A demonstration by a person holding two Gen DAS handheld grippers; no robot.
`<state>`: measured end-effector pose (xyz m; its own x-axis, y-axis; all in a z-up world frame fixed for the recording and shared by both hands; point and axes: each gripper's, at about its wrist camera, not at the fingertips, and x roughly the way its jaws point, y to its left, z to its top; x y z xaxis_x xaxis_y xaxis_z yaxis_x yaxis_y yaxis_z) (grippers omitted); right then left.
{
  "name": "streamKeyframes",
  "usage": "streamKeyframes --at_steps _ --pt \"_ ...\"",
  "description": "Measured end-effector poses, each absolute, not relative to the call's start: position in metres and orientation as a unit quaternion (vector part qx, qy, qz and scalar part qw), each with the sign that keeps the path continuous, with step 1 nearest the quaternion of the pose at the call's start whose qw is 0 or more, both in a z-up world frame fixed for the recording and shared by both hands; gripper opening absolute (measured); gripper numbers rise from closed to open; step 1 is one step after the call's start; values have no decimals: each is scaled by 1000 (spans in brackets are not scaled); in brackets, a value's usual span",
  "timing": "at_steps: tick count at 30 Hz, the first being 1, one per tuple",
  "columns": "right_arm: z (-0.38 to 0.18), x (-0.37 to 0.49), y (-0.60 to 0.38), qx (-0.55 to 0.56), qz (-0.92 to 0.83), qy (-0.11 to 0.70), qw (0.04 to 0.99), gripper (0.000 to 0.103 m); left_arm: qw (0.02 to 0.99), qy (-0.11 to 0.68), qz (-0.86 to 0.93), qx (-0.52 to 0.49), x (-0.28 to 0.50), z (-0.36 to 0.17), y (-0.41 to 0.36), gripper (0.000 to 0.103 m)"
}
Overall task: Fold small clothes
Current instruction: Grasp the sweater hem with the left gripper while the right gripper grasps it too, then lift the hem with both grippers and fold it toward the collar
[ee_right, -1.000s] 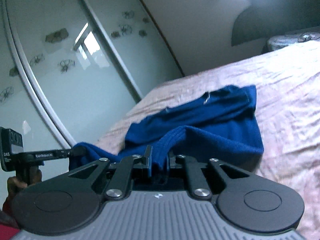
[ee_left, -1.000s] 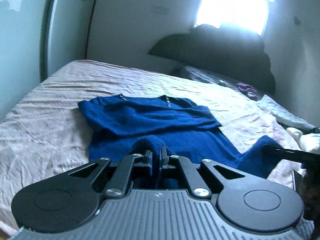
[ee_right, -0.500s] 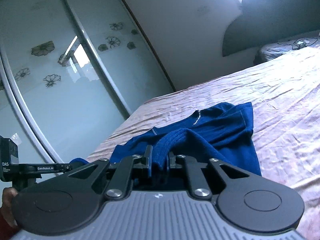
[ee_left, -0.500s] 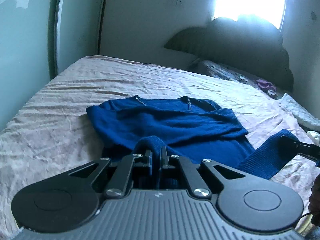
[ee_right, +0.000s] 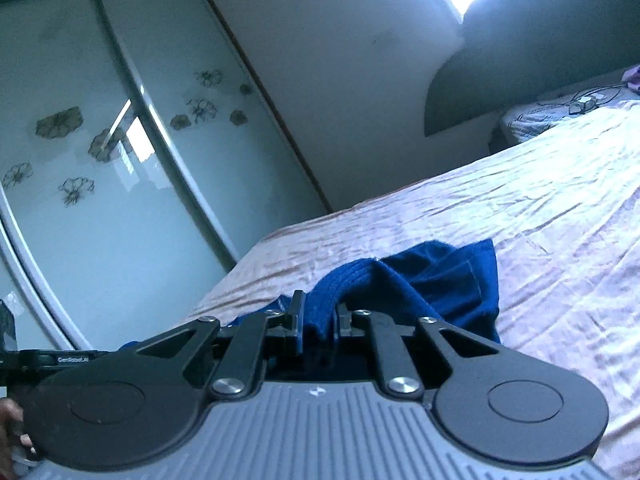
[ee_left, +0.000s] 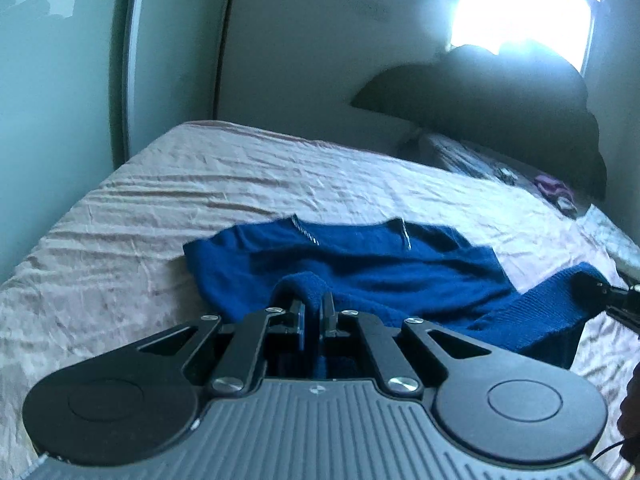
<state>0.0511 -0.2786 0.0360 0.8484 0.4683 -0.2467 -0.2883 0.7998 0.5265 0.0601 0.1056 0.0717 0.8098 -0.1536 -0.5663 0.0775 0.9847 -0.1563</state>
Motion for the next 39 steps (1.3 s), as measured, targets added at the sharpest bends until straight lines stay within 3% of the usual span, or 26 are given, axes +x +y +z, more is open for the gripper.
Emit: streamKeyframes --at_steps 13,24,26,27,29,31,33,35,37,39 --pt "39 134 -274 238 187 175 937 13 954 290 -30 -73 144 76 102 6" --pt "10 230 -255 214 170 227 935 13 938 338 12 -74 227 33 105 7" --pt "2 246 -251 211 167 242 932 13 933 352 16 -78 238 23 107 11" --pt "-2 253 -249 209 168 250 930 13 930 357 20 -81 242 19 108 22" --pt "-12 266 -245 211 168 268 925 13 924 369 21 -92 249 12 111 22" --pt "-21 275 -242 219 167 282 919 13 916 384 17 -117 253 7 117 31" --pt "-28 284 -240 220 162 298 915 23 911 389 10 -139 254 5 124 38" --pt "-31 290 -238 219 159 308 912 54 908 388 8 -156 255 6 130 50" --pt "-33 295 -237 223 168 310 909 74 907 380 2 -181 253 10 139 62" --pt "-33 300 -234 217 166 316 909 74 898 380 -16 -221 250 13 151 63"
